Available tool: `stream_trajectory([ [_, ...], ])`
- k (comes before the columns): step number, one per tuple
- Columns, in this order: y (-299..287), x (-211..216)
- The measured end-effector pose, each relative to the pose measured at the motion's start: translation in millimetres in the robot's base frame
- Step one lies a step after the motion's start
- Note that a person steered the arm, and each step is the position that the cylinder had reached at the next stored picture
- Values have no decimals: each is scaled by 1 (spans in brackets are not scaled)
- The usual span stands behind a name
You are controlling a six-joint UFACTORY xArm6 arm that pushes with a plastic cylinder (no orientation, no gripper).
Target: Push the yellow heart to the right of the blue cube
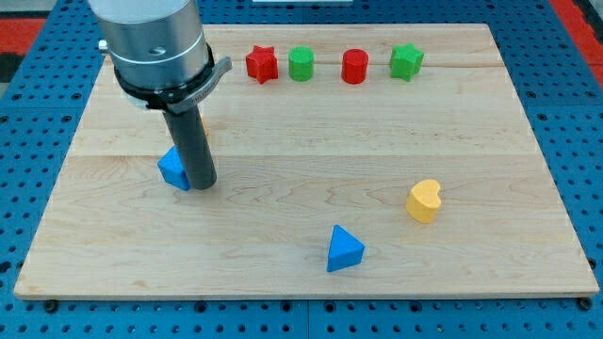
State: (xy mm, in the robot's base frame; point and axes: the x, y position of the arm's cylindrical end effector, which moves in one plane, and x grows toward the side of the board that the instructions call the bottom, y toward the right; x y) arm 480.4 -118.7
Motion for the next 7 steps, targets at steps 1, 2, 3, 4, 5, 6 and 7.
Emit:
stream_trajectory([
  [1,-5,-14],
  [2,-2,-25],
  [3,83,-45],
  [4,164,-46],
  [5,262,-46],
  [6,332,8],
  [7,298,36],
])
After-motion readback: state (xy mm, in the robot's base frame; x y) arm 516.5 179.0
